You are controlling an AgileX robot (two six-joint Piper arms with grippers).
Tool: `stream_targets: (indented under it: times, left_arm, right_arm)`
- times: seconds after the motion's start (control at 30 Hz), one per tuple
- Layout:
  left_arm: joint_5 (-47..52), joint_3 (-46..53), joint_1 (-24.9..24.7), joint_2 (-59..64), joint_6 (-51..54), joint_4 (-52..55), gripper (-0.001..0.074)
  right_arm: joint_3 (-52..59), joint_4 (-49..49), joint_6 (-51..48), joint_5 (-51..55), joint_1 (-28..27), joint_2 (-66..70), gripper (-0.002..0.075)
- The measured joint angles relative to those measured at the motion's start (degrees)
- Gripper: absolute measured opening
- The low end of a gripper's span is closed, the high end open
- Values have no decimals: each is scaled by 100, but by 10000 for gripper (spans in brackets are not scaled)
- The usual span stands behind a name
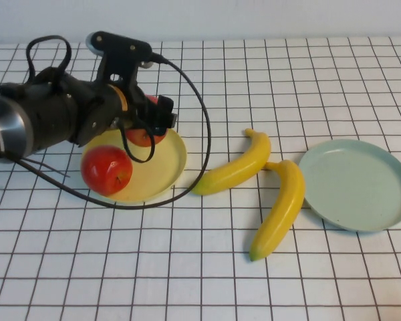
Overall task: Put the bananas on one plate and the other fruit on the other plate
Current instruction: Put one type of fruit in the left plate, then put another type of fruit in the right plate
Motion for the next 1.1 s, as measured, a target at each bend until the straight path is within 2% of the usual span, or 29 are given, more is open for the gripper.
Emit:
stream_targets:
  times: [0.13,0.4,0.53,0.6,0.63,0.73,0.77,0.83,0.9,1.1]
  left_arm:
    - [60,174,144,93,-138,-112,664]
    - [-20,177,166,44,-151,-89,666]
    - [-20,177,141,-403,-112,53,655]
    - [-38,237,98,-746,-49,91,574]
    - [-57,312,71,-972,12,92,497]
    - [-335,750,22,-1701,215,92,204]
    - [-477,1037,17,-1995,280,80,134]
    - [-700,1502,17,-2598,342,71,58]
    - [-758,1989,17,-3193,365,71,27]
    - [-409,3005,17,-4726,365,71,4]
  right_arm:
    - [0,0,0,0,0,0,-16]
    - [0,0,0,0,0,0,-16]
    - [0,0,0,0,0,0,-16]
    - [0,0,0,0,0,0,-16]
    - [0,0,0,0,0,0,-16]
    - [0,0,0,0,0,0,-16]
    - [0,0,0,0,0,0,-16]
    - [0,0,0,0,0,0,-16]
    - [0,0,0,0,0,0,-16]
    - [0,0,0,0,0,0,-16]
